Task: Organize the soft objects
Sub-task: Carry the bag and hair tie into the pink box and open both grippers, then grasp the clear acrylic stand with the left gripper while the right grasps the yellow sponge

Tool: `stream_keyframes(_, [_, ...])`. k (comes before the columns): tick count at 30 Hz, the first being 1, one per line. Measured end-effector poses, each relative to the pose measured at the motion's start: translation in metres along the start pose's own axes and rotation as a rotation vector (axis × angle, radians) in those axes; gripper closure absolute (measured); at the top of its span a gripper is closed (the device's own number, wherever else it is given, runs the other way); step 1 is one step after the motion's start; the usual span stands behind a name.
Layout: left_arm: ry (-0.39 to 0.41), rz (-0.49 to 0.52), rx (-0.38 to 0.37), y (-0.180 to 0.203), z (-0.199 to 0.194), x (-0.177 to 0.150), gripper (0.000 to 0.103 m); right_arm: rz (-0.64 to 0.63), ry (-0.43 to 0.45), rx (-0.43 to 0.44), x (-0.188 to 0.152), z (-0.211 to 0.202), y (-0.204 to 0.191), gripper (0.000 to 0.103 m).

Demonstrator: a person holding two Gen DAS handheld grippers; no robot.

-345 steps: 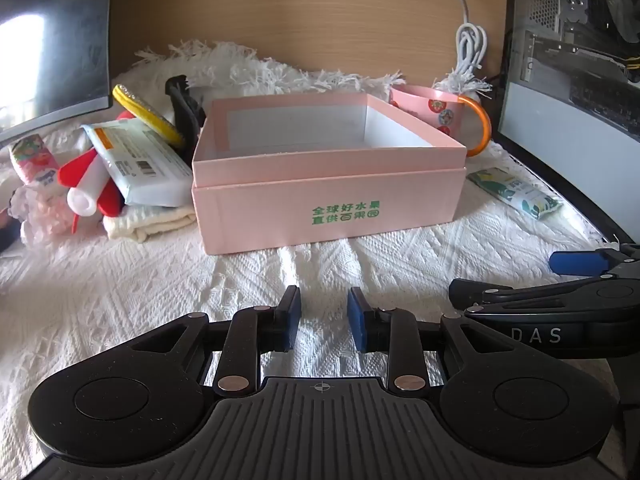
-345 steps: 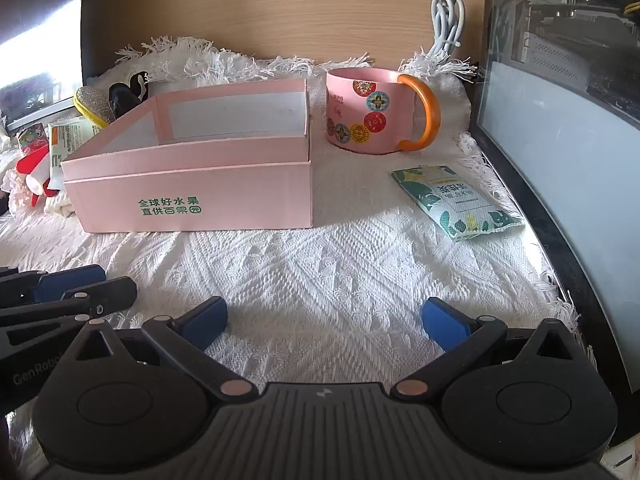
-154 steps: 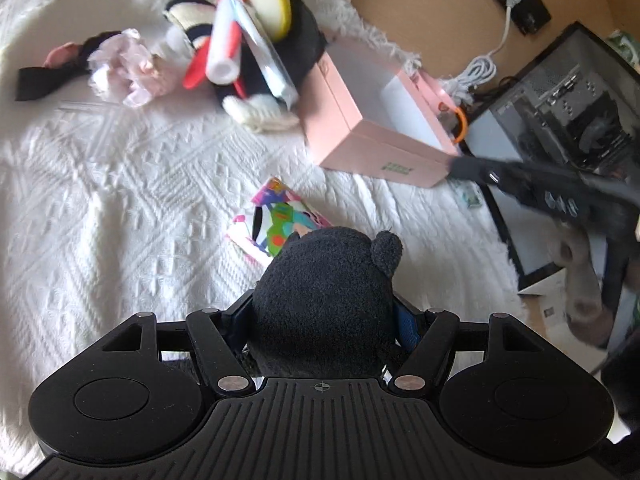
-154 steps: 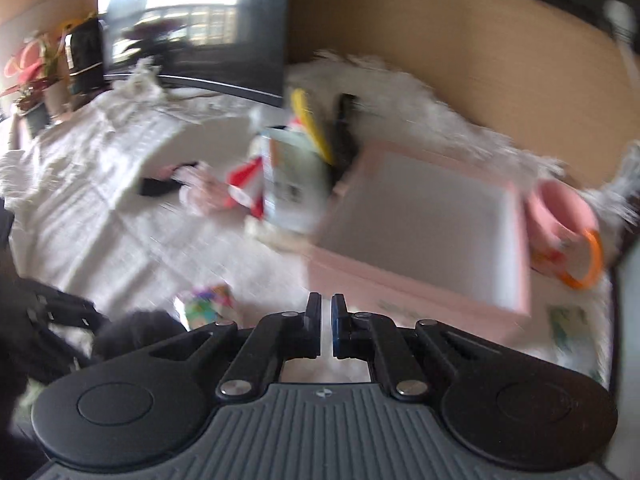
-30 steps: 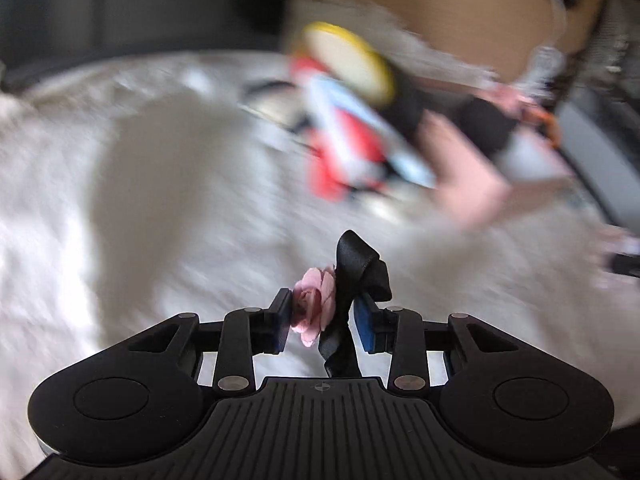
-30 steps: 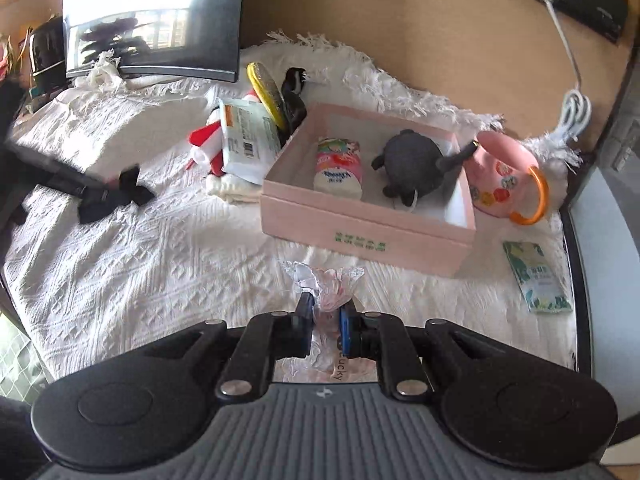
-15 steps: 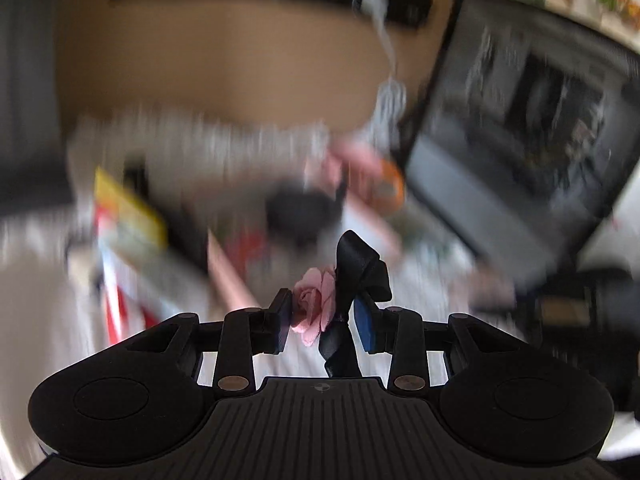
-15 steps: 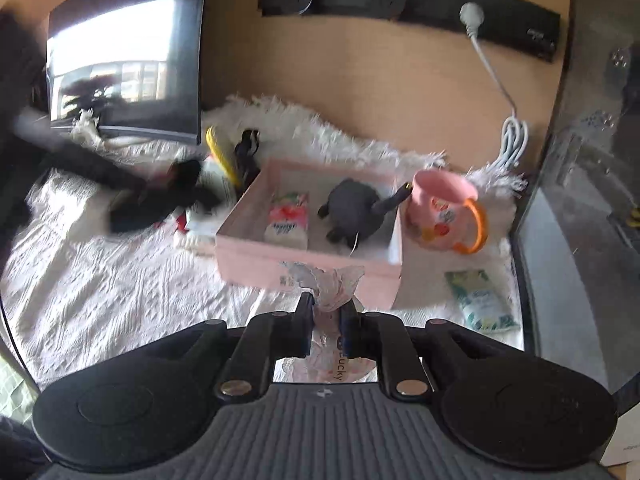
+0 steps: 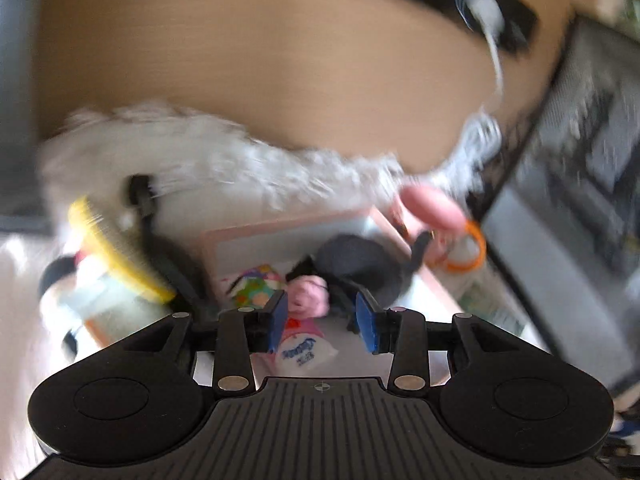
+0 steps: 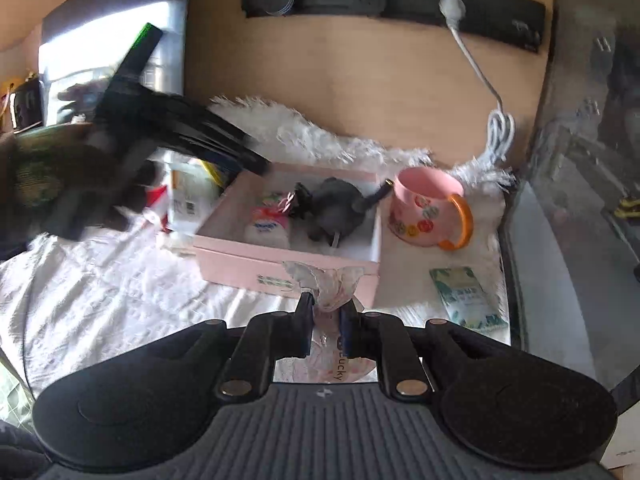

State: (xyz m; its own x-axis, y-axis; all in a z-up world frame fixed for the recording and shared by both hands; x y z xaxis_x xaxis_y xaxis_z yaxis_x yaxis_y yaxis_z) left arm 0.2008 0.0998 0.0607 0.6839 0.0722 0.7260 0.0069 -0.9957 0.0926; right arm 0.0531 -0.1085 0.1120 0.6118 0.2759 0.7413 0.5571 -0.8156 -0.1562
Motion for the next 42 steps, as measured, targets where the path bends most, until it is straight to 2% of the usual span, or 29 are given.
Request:
stream_keyframes(2, [0.025,-0.074,0.002,-0.019,-0.023,-0.011,0.062,0.015,-0.014,-0.006,-0.002,0.003,0.012,0.090])
stream_keyframes(5, [0.007,-0.115,0.026,-0.037,-0.049,-0.040,0.062,0.014,-0.002,0.001,0.009,0.009,0.025,0.090])
stream_keyframes(10, [-0.065,-0.172,0.062,-0.061,-0.076,-0.093,0.062,-0.014,0.086,0.044,0.073,0.028,0.034,0.088])
stream_keyframes(11, [-0.077,-0.192,0.069,-0.066,-0.079,-0.101,0.062,-0.015,0.098,0.049,0.087,0.035,0.035,0.077])
stream_keyframes(12, [-0.087,-0.211,0.084,-0.073,-0.082,-0.109,0.062,-0.009,0.098,0.056,0.099,0.044,0.037,0.054])
stream_keyframes(13, [-0.096,-0.223,0.100,-0.079,-0.084,-0.116,0.062,0.007,0.085,0.075,0.109,0.054,0.039,0.044])
stream_keyframes(14, [-0.106,-0.230,0.120,-0.086,-0.085,-0.121,0.062,0.029,0.050,0.108,0.116,0.068,0.041,0.038])
stream_keyframes(16, [-0.122,-0.244,0.162,-0.100,-0.089,-0.134,0.062,0.082,-0.044,0.142,0.118,0.091,0.045,0.038])
stream_keyframes(18, [-0.137,-0.274,0.193,-0.116,-0.093,-0.147,0.062,0.111,-0.084,0.123,0.114,0.105,0.045,0.038])
stream_keyframes(20, [-0.148,-0.310,0.205,-0.129,-0.096,-0.156,0.062,0.082,-0.109,0.142,0.107,0.113,0.035,0.038])
stream_keyframes(28, [-0.145,-0.373,0.213,-0.154,-0.108,-0.174,0.062,-0.198,-0.119,0.155,0.098,0.148,-0.046,0.040])
stream_keyframes(31, [-0.139,-0.384,0.209,-0.161,-0.112,-0.180,0.062,-0.295,-0.107,0.173,0.102,0.163,-0.076,0.047])
stream_keyframes(36, [-0.129,-0.399,0.242,-0.181,-0.120,-0.192,0.062,-0.354,-0.123,0.181,0.111,0.196,-0.104,0.048])
stream_keyframes(40, [-0.128,-0.425,0.276,-0.201,-0.119,-0.193,0.062,-0.333,-0.172,0.326,0.103,0.210,-0.141,0.048])
stream_keyframes(42, [-0.117,-0.418,0.264,-0.203,-0.113,-0.182,0.062,-0.350,-0.186,0.352,0.095,0.215,-0.160,0.048])
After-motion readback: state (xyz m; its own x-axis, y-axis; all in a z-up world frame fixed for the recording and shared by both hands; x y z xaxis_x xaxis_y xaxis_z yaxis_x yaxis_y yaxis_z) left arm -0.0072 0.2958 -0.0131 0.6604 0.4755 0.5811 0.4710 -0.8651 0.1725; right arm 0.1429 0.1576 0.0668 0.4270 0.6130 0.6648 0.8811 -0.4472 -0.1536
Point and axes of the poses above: each gripper's, at about its wrist camera, not at the fingertips, and z roughly the way its jaws point, y to its right, x to its top, the point moved 8 cm from there along z, roughly the way its jaws point, and after that the axes turned 15 degrees about x, right-handed, at the moved point
